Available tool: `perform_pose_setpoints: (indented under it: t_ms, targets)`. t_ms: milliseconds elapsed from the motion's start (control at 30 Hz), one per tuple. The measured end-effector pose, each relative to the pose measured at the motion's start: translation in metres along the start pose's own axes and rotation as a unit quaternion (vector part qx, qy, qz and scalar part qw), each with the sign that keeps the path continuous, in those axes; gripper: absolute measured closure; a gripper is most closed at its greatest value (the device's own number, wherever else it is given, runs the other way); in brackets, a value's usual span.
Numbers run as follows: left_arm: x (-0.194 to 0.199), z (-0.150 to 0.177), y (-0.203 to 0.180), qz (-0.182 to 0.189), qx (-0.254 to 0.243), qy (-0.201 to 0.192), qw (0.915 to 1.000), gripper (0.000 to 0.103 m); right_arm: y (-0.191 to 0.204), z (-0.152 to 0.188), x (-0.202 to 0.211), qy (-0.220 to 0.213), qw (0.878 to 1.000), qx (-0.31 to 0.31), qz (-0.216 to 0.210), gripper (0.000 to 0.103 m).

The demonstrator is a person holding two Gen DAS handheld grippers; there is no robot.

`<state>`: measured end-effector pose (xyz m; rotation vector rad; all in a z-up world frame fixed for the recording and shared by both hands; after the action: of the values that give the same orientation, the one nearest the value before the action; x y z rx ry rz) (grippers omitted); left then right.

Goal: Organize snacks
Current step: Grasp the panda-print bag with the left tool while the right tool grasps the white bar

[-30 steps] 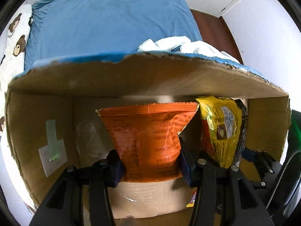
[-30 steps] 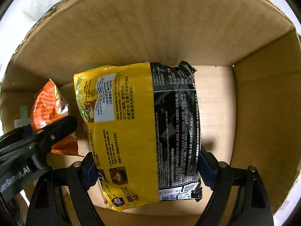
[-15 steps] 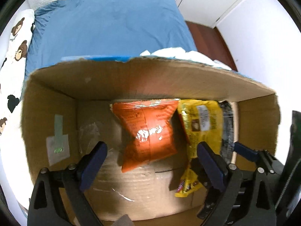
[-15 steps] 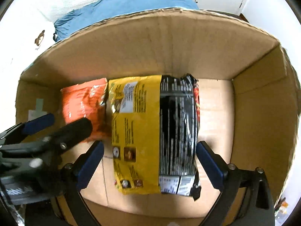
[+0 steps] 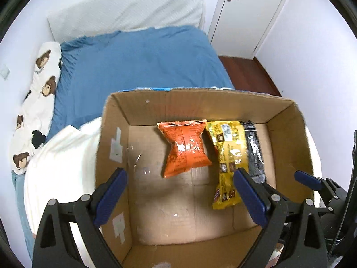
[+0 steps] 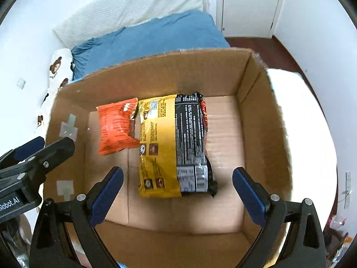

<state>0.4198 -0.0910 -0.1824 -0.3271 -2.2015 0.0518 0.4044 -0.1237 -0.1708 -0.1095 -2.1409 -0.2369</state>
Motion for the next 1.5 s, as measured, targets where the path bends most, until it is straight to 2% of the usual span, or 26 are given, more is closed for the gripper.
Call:
perform_pose_setpoints:
  t_ms: [100, 233, 300, 433, 533, 700, 833, 967, 1133, 1233, 1267, 1333, 1433, 1500]
  targets:
    - [0.027, 0.005, 0.0, 0.0, -0.002, -0.016, 0.9999, 0.006, -0.012, -0.012, 0.033, -0.007, 1.0, 0.004, -0.005, 0.003]
    - [0.045, 0.007, -0.01, 0.003, 0.001, -0.037, 0.9993, 0.006, -0.011, -0.011, 0.083, -0.026, 0.999, 0.017, -0.014, 0.003]
    - [0.058, 0.009, -0.013, 0.006, 0.001, -0.044, 0.999, 0.006, -0.006, -0.01, 0.082, -0.032, 0.999, 0.02, -0.017, 0.003]
    - [0.089, 0.012, -0.018, 0.012, 0.006, -0.06, 0.9981, 0.006, 0.001, -0.006, 0.122, -0.051, 0.998, 0.021, -0.029, 0.003]
    - [0.111, 0.019, -0.021, 0.009, 0.008, -0.072, 0.9974, 0.006, 0.006, 0.004, 0.146, -0.06, 0.997, 0.018, -0.041, 0.003]
    - [0.14, 0.049, -0.019, 0.009, 0.015, -0.072, 0.9972, 0.006, 0.01, 0.039, 0.151, -0.05, 0.997, 0.014, -0.056, 0.003]
    - [0.154, 0.091, -0.007, 0.0, 0.024, -0.053, 0.9983, 0.006, 0.008, 0.089, 0.148, -0.015, 0.997, -0.004, -0.073, 0.003]
    - [0.155, 0.147, 0.016, -0.023, 0.046, -0.016, 0.9986, 0.006, 0.001, 0.153, 0.133, 0.042, 0.996, -0.019, -0.08, 0.003]
    - [0.147, 0.249, 0.057, -0.062, 0.088, 0.072, 0.9916, 0.006, -0.004, 0.263, 0.103, 0.177, 0.977, -0.063, -0.1, 0.003]
    - [0.138, 0.31, 0.085, -0.086, 0.125, 0.128, 0.9801, 0.006, -0.002, 0.322, 0.087, 0.256, 0.953, -0.116, -0.109, 0.003]
    - [0.136, 0.325, 0.092, -0.089, 0.144, 0.142, 0.9753, 0.006, 0.0, 0.341, 0.08, 0.284, 0.942, -0.142, -0.112, 0.003]
    - [0.131, 0.354, 0.111, -0.099, 0.189, 0.165, 0.963, 0.006, -0.001, 0.369, 0.066, 0.317, 0.924, -0.186, -0.105, 0.003]
    - [0.124, 0.378, 0.133, -0.115, 0.227, 0.181, 0.95, 0.006, -0.004, 0.394, 0.047, 0.339, 0.908, -0.232, -0.084, 0.005]
    - [0.118, 0.388, 0.145, -0.127, 0.24, 0.188, 0.9438, 0.006, -0.006, 0.402, 0.037, 0.337, 0.907, -0.244, -0.061, 0.005]
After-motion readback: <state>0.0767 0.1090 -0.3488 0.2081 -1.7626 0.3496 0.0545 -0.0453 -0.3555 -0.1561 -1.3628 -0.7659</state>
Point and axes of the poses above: each gripper's, at about its wrist camera, not at the fingertips, and x roughly against the way its jaws point, y to its left, z to its underside, the point moved 9 cm from there along -x, roughly the way its jaws point, and after that the axes turned 15 degrees about -y, right-handed, at the moved point
